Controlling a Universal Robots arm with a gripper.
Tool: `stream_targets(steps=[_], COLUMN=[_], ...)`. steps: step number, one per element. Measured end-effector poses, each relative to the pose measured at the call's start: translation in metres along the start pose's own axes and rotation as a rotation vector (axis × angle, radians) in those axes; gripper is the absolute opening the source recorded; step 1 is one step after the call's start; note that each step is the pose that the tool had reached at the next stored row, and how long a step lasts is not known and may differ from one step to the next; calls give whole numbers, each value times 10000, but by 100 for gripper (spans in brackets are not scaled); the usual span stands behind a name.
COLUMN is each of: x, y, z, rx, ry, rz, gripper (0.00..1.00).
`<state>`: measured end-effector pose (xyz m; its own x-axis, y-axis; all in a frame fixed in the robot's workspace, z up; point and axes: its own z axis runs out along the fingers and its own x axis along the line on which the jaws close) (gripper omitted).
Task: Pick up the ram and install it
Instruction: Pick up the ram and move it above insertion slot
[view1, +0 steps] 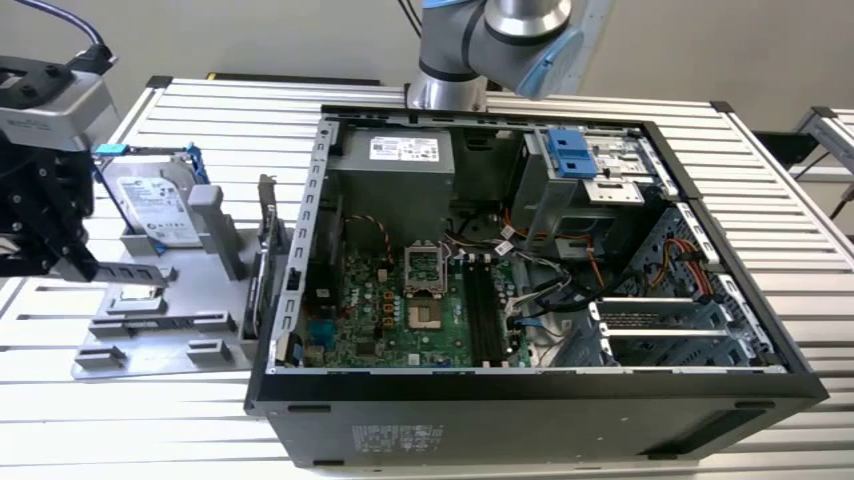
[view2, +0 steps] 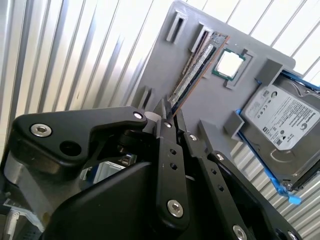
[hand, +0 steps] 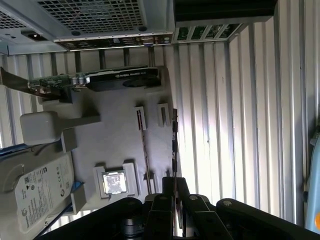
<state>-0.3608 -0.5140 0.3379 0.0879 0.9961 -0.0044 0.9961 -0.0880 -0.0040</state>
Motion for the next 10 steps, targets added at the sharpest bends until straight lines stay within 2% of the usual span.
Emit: stream_targets(steps=[10], x=[-1], y=[-1], z=[-83], rx=[1], ry=[0], rz=[108], gripper=[0])
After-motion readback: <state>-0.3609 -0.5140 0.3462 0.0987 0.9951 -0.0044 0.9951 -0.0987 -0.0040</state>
